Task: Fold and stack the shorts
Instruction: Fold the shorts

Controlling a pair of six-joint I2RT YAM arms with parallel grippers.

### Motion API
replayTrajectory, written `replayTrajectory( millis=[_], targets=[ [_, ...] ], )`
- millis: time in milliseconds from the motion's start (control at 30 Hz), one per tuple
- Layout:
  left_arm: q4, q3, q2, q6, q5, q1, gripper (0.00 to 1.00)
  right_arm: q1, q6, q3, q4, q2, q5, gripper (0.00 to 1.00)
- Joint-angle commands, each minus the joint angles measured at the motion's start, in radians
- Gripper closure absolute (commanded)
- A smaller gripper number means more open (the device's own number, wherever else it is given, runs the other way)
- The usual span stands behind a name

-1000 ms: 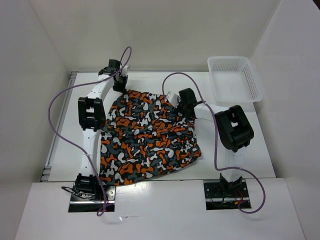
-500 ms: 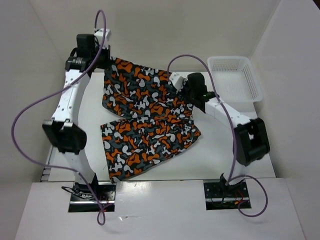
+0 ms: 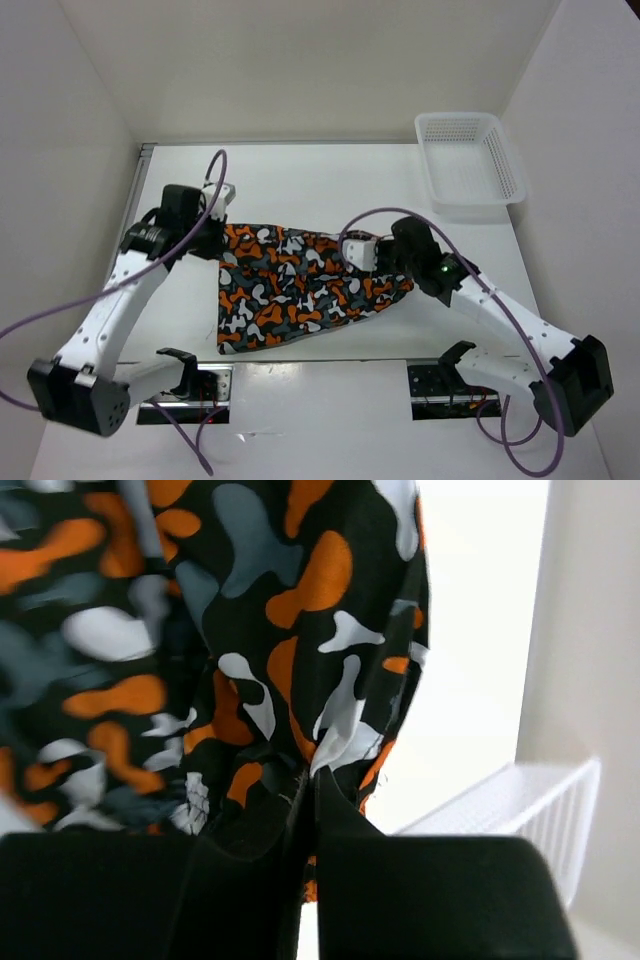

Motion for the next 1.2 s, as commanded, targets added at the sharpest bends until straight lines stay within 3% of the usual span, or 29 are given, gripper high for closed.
replayTrajectory(
  millis=[0, 33, 67, 133, 233, 333, 467, 567, 667, 867, 1167],
  targets=[
    [-0.044, -0.062, -0.178, 0.004, 0.019, -0.017, 0.87, 0.070, -0.093, -0.032, -0.127, -0.114, -0.042, 0.92],
    [-0.090, -0.080, -0.207, 0.004, 0.028, -0.033, 0.76, 0.084, -0.093, -0.042, -0.151, -0.134, -0.053, 0.66],
    [-0.110, -0.097, -0.235, 0.004, 0.037, -0.046, 0.57, 0.097, -0.093, -0.043, -0.177, -0.152, -0.063, 0.51],
    [-0.174, -0.120, -0.292, 0.004, 0.037, -0.056, 0.42, 0.130, -0.093, -0.033, -0.250, -0.205, -0.079, 0.27],
    [-0.243, -0.133, -0.324, 0.004, 0.047, -0.056, 0.30, 0.141, -0.031, 0.019, -0.287, -0.241, -0.103, 0.14],
    [-0.259, -0.148, -0.333, 0.004, 0.059, -0.056, 0.24, 0.141, 0.075, 0.092, -0.268, -0.240, -0.131, 0.11],
    [-0.165, -0.220, -0.199, 0.004, 0.059, -0.056, 0.18, 0.141, 0.177, 0.173, -0.251, -0.055, -0.157, 0.11],
    [-0.147, -0.220, -0.004, 0.004, 0.028, -0.056, 0.12, 0.185, 0.177, 0.246, -0.308, 0.117, -0.180, 0.07],
    [-0.015, -0.220, 0.122, 0.004, -0.133, -0.042, 0.10, 0.216, 0.149, 0.257, -0.351, 0.176, -0.171, 0.05],
    [0.036, -0.187, 0.254, 0.004, -0.090, 0.010, 0.03, 0.188, 0.137, 0.246, -0.434, 0.271, -0.114, 0.03],
    [0.101, -0.146, 0.443, 0.004, -0.049, 0.087, 0.00, 0.091, 0.183, 0.155, -0.351, 0.283, -0.114, 0.18]
  ],
)
